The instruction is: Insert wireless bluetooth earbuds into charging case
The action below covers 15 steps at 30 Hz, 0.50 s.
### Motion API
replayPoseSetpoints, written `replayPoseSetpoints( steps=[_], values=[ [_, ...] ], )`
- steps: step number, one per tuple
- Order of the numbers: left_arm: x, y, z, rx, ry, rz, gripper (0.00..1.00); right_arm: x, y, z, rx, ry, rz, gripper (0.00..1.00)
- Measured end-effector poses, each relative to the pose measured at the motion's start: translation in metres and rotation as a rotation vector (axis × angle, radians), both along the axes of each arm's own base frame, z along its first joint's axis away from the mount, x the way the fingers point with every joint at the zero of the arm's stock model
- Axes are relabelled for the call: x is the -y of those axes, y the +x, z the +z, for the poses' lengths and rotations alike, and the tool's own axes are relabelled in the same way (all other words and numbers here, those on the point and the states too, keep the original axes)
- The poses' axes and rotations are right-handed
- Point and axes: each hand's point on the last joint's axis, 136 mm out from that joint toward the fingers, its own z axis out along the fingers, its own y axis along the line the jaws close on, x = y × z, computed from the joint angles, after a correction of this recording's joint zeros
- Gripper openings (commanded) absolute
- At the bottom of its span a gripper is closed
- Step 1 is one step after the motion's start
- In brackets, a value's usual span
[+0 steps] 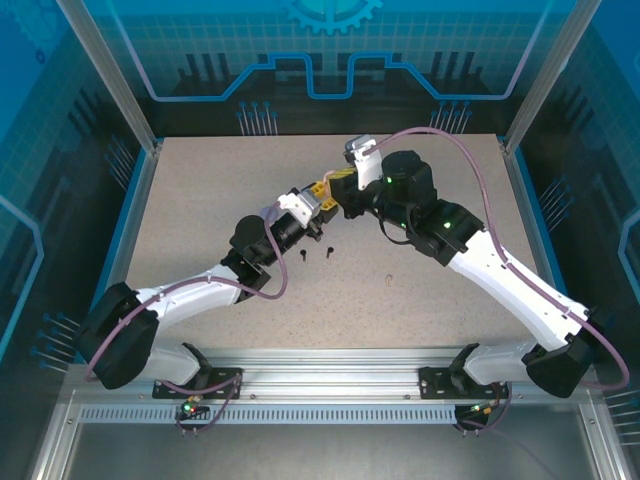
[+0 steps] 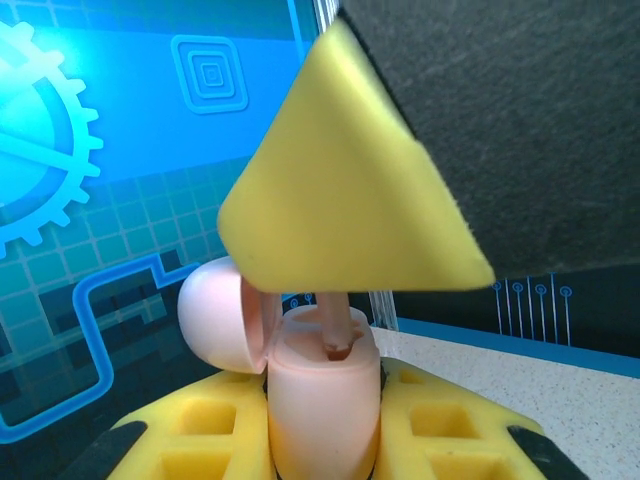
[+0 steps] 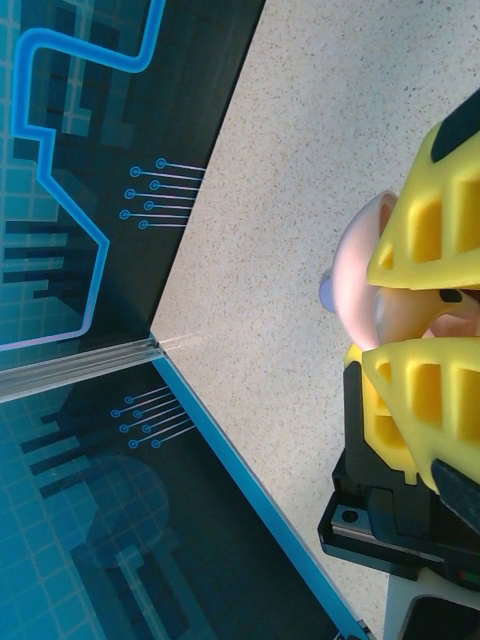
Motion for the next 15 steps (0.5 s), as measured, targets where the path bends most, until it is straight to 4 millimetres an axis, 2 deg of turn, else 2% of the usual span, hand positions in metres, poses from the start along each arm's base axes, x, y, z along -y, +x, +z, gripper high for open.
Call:
replayPoseSetpoints(
  steps=[7, 15],
  values=[
    [0.0, 0.001, -0.004, -0.017, 0.013, 0.006, 0.0, 0.005, 0.004, -0.01, -0.014, 0.002, -0.011, 0.12],
    [0.002, -0.001, -0.004, -0.016, 0.015, 0.0, 0.0, 0.01, 0.001, -0.007, -0.039, 0.043, 0.001, 0.12]
  ],
)
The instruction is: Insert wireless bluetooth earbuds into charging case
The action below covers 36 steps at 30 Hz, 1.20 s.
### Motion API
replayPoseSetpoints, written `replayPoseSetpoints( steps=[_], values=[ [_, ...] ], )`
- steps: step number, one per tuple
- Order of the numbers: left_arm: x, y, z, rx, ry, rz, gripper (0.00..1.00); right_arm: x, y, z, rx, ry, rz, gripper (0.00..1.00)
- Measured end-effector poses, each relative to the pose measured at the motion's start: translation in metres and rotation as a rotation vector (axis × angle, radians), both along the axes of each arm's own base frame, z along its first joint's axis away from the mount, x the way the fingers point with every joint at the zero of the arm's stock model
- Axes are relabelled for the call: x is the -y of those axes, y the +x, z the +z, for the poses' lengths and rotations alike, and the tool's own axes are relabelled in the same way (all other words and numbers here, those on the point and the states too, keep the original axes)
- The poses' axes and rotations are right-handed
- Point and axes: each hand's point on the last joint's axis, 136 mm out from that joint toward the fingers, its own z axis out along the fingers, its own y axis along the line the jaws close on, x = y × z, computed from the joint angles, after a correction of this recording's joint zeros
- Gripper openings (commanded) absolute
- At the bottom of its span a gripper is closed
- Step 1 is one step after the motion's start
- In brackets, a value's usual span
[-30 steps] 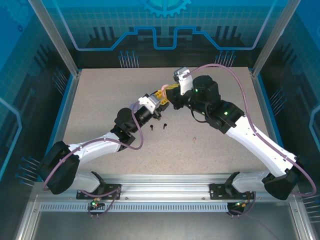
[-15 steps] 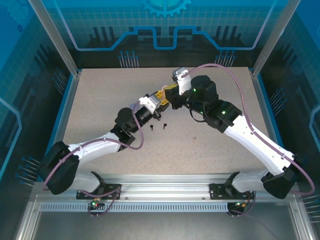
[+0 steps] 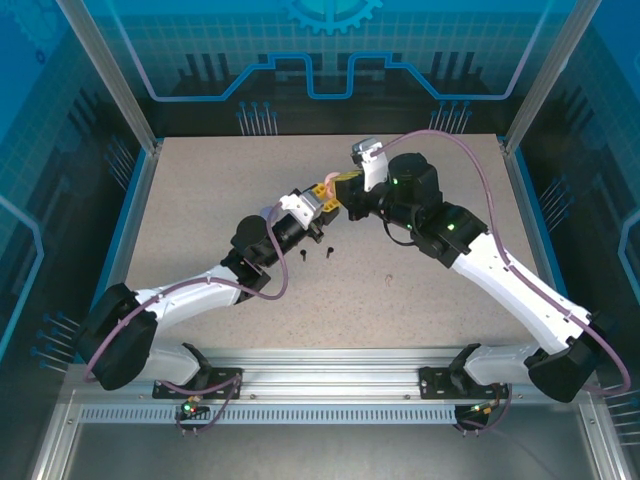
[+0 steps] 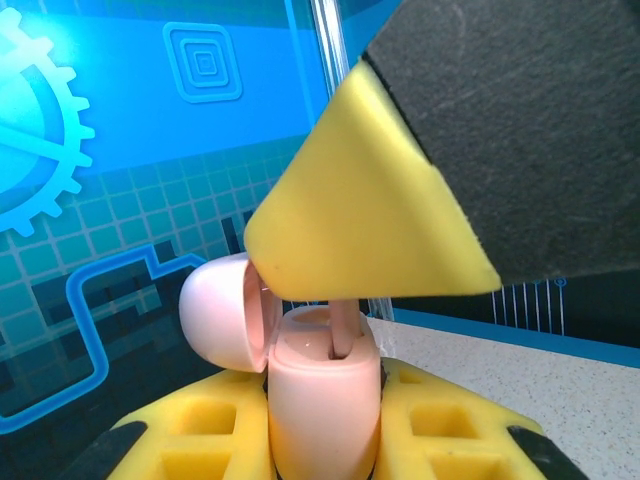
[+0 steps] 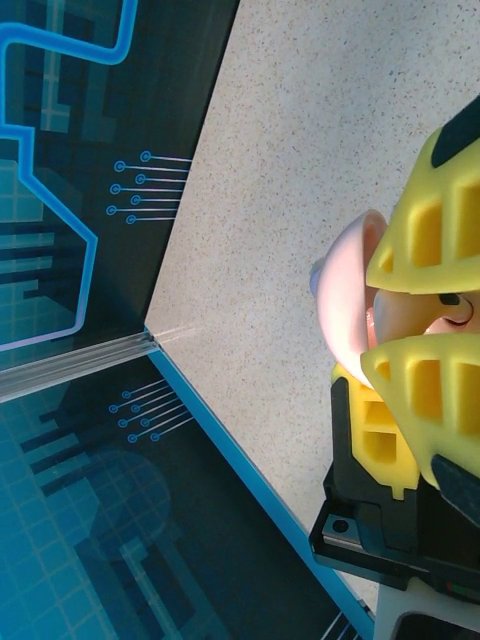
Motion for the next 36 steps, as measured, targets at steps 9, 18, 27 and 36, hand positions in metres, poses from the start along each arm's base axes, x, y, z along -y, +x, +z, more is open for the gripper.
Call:
replayPoseSetpoints(
  steps=[9, 18, 27, 36],
  values=[
    [-0.001, -0.001, 0.002, 0.005, -0.003, -0.003, 0.0, -0.002, -0.003, 0.001, -0.012, 0.018, 0.038, 0.11],
    [-0.001, -0.003, 0.003, 0.002, -0.003, -0.008, 0.0, -0.005, -0.007, 0.0, -0.01, 0.015, 0.085, 0.11],
    [-0.001, -0.003, 0.004, -0.004, -0.001, -0.008, 0.0, -0.008, -0.01, -0.006, -0.021, -0.004, 0.113, 0.41],
    [-0.001, -0.003, 0.006, -0.006, -0.008, -0.009, 0.0, 0.005, -0.004, 0.012, -0.047, 0.041, 0.065, 0.67]
  ],
)
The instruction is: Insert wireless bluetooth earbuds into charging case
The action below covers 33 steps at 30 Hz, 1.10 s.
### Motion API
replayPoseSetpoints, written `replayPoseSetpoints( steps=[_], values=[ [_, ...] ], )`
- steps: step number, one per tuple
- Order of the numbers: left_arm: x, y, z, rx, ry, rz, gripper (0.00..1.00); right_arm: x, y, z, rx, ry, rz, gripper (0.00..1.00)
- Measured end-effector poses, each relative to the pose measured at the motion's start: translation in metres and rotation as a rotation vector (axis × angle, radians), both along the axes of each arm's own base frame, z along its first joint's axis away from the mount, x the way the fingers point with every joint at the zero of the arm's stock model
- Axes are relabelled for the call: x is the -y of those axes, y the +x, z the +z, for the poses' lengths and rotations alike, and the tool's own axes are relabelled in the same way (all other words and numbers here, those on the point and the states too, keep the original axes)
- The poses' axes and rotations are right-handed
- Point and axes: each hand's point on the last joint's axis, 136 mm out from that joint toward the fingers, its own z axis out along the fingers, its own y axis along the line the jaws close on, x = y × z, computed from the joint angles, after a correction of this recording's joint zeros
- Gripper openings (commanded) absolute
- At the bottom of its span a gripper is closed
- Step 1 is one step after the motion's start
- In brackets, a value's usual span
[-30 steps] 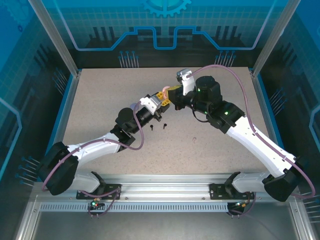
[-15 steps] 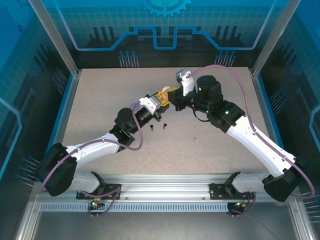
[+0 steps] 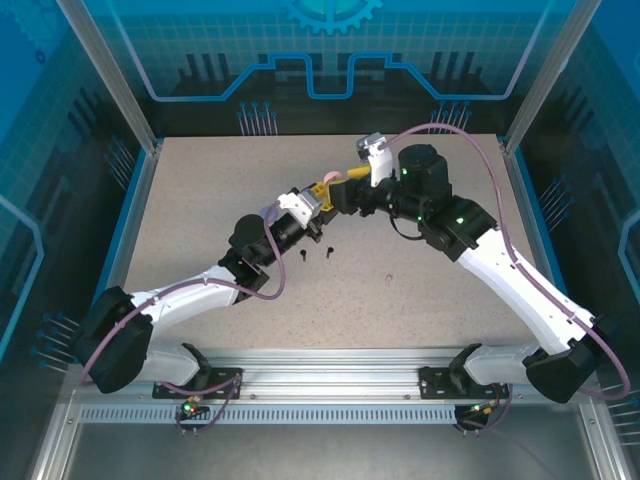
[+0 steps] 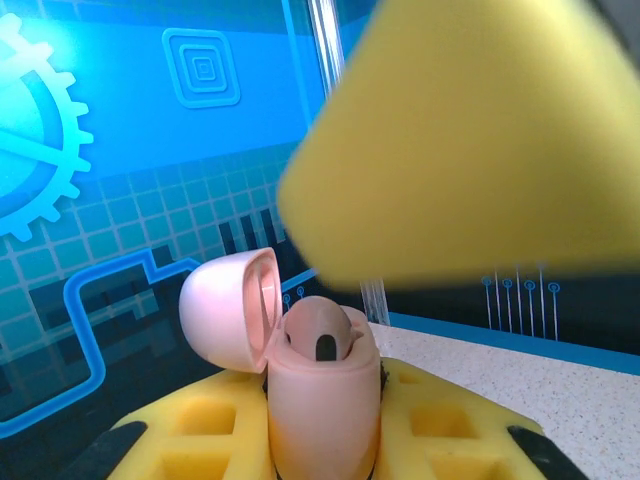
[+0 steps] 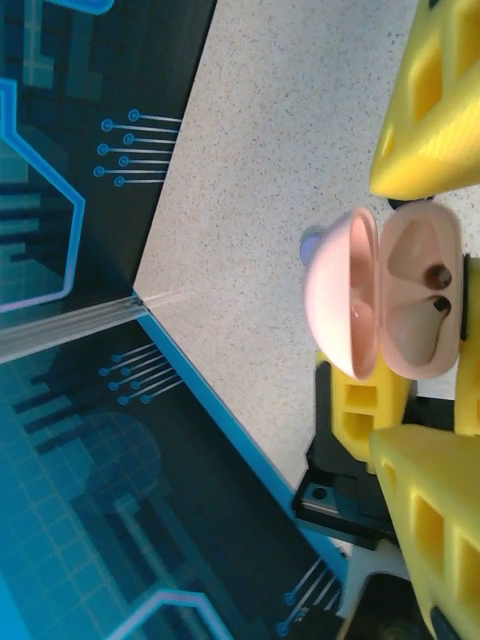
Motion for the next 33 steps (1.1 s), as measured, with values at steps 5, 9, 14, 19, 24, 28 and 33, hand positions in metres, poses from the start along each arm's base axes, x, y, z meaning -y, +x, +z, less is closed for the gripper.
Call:
replayPoseSetpoints(
  steps=[5, 9, 14, 19, 24, 28, 33],
  values=[
    [-0.001, -0.001, 0.002, 0.004, -0.003, 0.0, 0.0, 0.028, 0.009, 0.021, -0.012, 0.076, -0.085, 0.72],
    [-0.002, -0.003, 0.007, 0.012, -0.011, 0.0, 0.0, 0.051, 0.014, 0.033, -0.039, 0.132, -0.159, 0.72],
    [-0.005, -0.006, 0.013, 0.021, -0.023, 0.0, 0.0, 0.071, 0.02, 0.019, -0.133, 0.146, -0.256, 0.72],
    [-0.011, -0.008, 0.017, 0.014, -0.046, 0.01, 0.0, 0.1, 0.029, -0.031, -0.278, 0.085, -0.415, 0.72],
    [-0.018, -0.013, 0.017, 0.007, -0.061, 0.024, 0.0, 0.117, 0.03, -0.126, -0.508, -0.081, -0.535, 0.68],
    [-0.024, -0.017, 0.011, -0.016, -0.073, 0.028, 0.0, 0.13, 0.019, -0.206, -0.703, -0.238, -0.609, 0.65],
    [-0.031, -0.023, 0.01, -0.037, -0.092, 0.029, 0.0, 0.147, -0.007, -0.269, -0.857, -0.37, -0.679, 0.63]
  ],
)
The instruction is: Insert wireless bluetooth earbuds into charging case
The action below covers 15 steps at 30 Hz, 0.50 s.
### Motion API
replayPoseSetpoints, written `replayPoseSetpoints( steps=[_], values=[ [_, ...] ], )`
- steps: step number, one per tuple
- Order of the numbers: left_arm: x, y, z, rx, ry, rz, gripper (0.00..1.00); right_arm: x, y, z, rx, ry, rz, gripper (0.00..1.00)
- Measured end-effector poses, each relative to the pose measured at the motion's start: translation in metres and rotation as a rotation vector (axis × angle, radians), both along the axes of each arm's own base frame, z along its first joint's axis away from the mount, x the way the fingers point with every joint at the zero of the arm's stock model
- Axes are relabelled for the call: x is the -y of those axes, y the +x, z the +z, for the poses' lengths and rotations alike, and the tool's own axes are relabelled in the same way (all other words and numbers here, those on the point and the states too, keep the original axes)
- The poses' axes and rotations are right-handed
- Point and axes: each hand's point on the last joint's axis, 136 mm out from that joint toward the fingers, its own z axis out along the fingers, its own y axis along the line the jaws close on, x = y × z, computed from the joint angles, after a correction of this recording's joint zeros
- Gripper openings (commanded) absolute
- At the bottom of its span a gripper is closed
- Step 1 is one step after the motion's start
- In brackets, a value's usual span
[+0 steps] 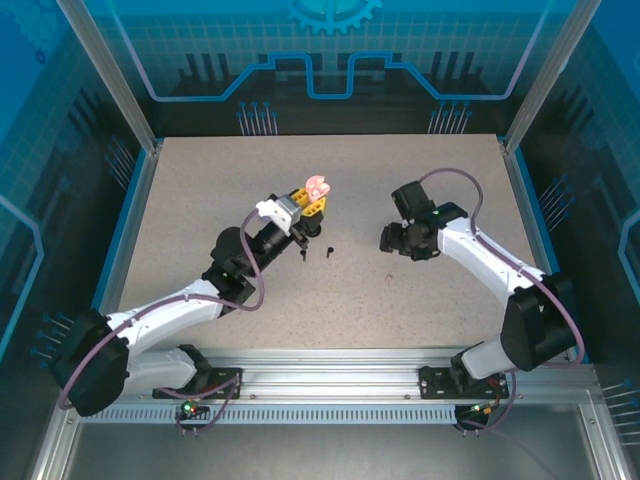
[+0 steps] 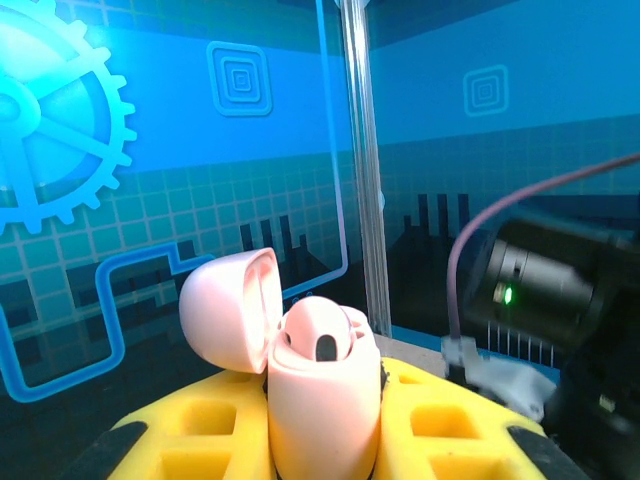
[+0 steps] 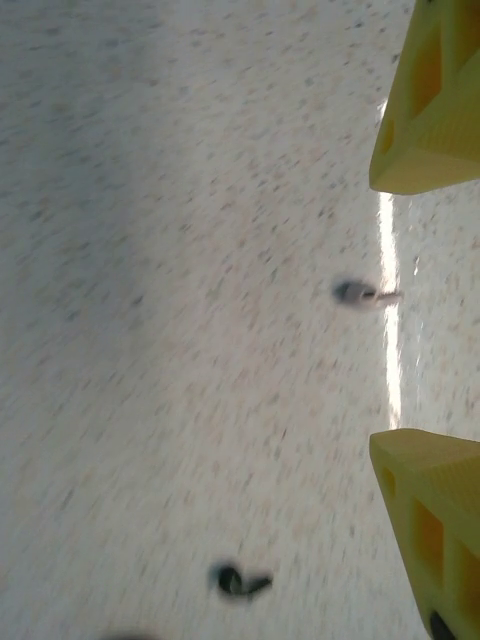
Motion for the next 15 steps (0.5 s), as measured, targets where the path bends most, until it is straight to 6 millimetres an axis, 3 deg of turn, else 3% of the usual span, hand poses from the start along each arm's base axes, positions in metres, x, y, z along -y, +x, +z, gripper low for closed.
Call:
replayPoseSetpoints(
  steps=[7, 15],
  values=[
    [-0.005, -0.006, 0.003, -0.005, -0.024, -0.006, 0.0, 0.003, -0.032, -0.044, -0.103, -0.01, -0.037, 0.63],
    [-0.005, -0.006, -0.003, -0.029, -0.029, -0.012, 0.0, -0.018, -0.047, -0.075, -0.161, 0.033, -0.045, 0.62]
  ],
)
